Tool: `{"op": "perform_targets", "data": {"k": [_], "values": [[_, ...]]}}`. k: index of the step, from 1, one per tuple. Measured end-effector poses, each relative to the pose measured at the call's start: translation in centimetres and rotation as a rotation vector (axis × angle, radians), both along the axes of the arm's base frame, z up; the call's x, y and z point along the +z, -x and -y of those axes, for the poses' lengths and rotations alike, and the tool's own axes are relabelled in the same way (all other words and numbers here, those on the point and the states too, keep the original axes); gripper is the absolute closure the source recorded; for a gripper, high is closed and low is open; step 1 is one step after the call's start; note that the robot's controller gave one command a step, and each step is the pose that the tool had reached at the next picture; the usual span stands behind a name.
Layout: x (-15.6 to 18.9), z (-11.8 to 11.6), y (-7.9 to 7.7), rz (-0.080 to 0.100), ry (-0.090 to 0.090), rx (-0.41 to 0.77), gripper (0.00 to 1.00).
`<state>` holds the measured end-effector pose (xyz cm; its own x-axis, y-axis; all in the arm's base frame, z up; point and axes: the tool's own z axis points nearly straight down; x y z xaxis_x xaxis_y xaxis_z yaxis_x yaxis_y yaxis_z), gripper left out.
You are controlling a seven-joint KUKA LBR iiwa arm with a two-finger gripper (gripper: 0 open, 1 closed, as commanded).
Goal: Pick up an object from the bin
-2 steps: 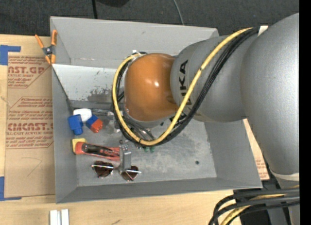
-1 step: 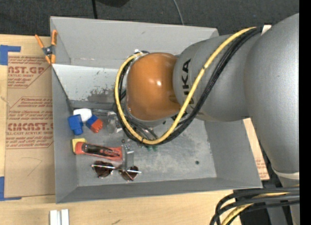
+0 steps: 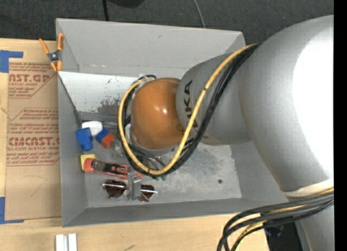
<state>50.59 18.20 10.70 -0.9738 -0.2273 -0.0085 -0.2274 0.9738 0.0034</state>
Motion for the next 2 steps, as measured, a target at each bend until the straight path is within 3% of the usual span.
{"op": "perform_targets", "data": {"k": [1,2], "values": [[-3.72,-0.28,0.18,-0.003,0.003,0.097,1.00],[-3.72,-0.28,0.18,-0.003,0.003,0.097,1.00]]}}
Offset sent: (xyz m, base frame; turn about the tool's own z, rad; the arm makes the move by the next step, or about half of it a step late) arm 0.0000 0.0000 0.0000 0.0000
